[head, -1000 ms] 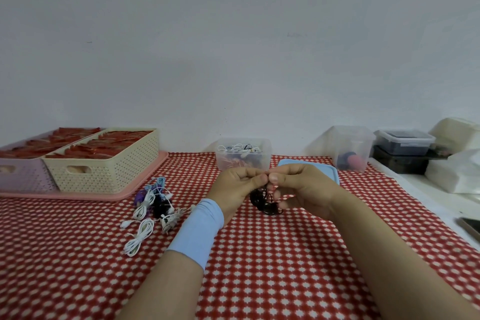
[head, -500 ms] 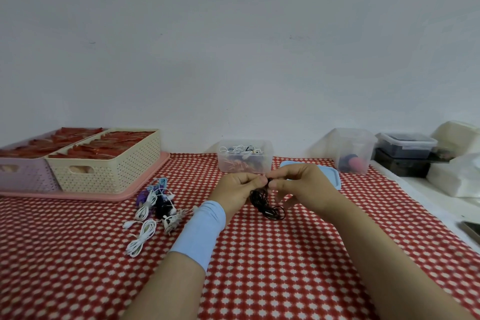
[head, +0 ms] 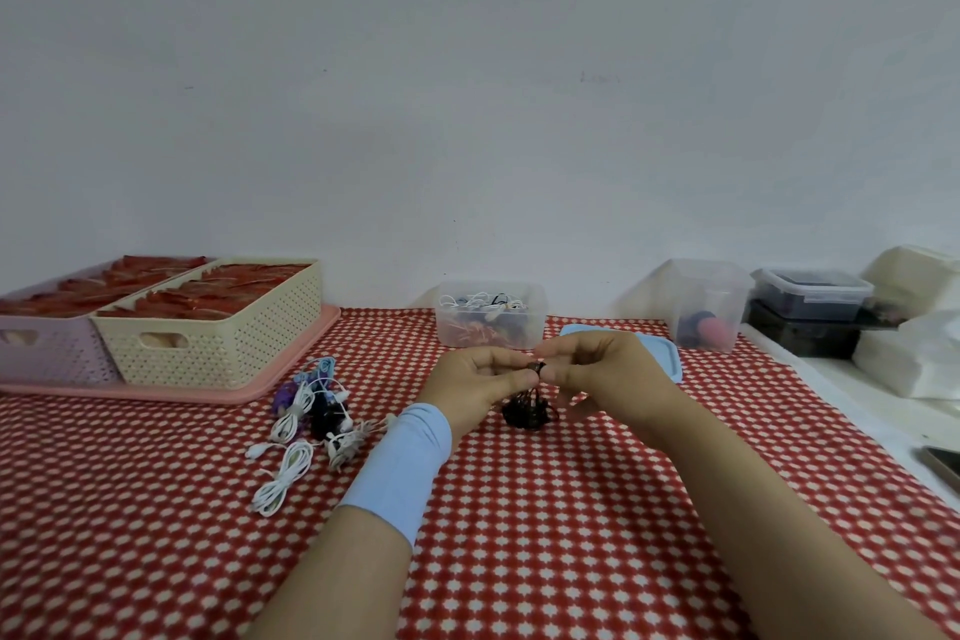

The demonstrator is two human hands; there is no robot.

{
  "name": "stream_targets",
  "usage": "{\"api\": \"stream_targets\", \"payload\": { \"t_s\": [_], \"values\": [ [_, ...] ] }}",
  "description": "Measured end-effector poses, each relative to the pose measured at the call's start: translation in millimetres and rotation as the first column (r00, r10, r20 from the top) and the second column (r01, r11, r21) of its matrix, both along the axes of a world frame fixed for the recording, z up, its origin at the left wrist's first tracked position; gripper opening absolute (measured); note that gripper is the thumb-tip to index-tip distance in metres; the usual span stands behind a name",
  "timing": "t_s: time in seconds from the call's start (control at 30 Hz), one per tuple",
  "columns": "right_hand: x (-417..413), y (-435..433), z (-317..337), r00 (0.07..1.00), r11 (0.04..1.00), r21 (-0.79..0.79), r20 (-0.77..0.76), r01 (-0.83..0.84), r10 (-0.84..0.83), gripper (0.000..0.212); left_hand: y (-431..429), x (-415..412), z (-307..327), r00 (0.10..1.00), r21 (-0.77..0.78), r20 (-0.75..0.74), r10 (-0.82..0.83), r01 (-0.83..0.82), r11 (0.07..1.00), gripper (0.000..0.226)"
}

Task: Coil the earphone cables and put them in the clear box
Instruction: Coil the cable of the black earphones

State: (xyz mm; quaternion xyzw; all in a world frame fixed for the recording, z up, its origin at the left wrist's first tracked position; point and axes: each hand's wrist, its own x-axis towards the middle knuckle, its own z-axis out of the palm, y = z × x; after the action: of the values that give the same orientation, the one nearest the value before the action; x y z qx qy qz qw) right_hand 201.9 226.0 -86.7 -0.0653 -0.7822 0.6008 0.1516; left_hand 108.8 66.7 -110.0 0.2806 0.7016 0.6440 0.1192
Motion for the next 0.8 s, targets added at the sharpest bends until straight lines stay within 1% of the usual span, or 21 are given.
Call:
{"api": "stream_targets", "payload": {
  "t_s": [0.07, 0.1, 0.23, 0.33, 0.4, 0.5, 0.57, 0.7, 0.8],
  "values": [
    [0.8, 0.5, 0.7, 0.999, 0.996, -0.078, 0.033, -0.036, 0.038, 0.023, -1.6, 1.4, 1.1, 1.000, 0.026, -0.029, 0.007, -0.006, 1.000, 0.017],
    [1.5, 0.7, 1.2, 0.997, 0.993, -0.103, 0.048, -0.051, 0.056, 0.022, -2.3, 1.9, 1.8, 0.998, 0.027, -0.058, 0.012, -0.011, 1.000, 0.016],
    [1.4, 0.5, 0.4, 0.997, 0.995, -0.090, 0.049, -0.048, 0.052, 0.014, -2.5, 3.8, 5.1, 0.962, -0.042, -0.273, 0.027, -0.040, 0.998, 0.018],
    [-0.3, -0.8, -0.9, 0.999, 0.995, -0.095, 0.031, -0.027, 0.030, 0.012, -1.6, 3.6, 5.2, 0.943, -0.022, -0.329, 0.058, -0.069, 0.997, 0.015],
    [-0.4, -1.0, -0.6, 0.999, 0.992, -0.120, 0.030, -0.037, 0.041, 0.014, -1.7, 3.0, 4.4, 0.946, -0.001, -0.317, 0.060, -0.064, 0.998, 0.015],
    [-0.1, 1.9, 0.0, 0.995, 0.971, -0.223, 0.037, -0.085, 0.096, 0.020, -2.6, 2.6, 5.1, 0.959, 0.029, -0.278, 0.046, -0.039, 0.999, 0.020],
    [-0.5, 3.9, -0.5, 0.993, 0.958, -0.270, 0.035, -0.099, 0.113, 0.021, -3.2, 4.5, 6.3, 0.965, 0.052, -0.261, 0.031, -0.018, 0.998, 0.019],
    [-0.7, 6.4, -2.4, 0.988, 0.940, -0.321, 0.069, -0.111, 0.140, 0.016, -4.8, 7.8, 7.7, 0.983, 0.056, -0.181, -0.028, 0.039, 0.998, 0.019],
    [-0.3, 7.8, -4.3, 0.980, 0.937, -0.326, 0.108, -0.122, 0.166, 0.013, -5.2, 6.9, 6.7, 0.988, 0.034, -0.139, -0.060, 0.065, 0.997, 0.016]
  ]
}}
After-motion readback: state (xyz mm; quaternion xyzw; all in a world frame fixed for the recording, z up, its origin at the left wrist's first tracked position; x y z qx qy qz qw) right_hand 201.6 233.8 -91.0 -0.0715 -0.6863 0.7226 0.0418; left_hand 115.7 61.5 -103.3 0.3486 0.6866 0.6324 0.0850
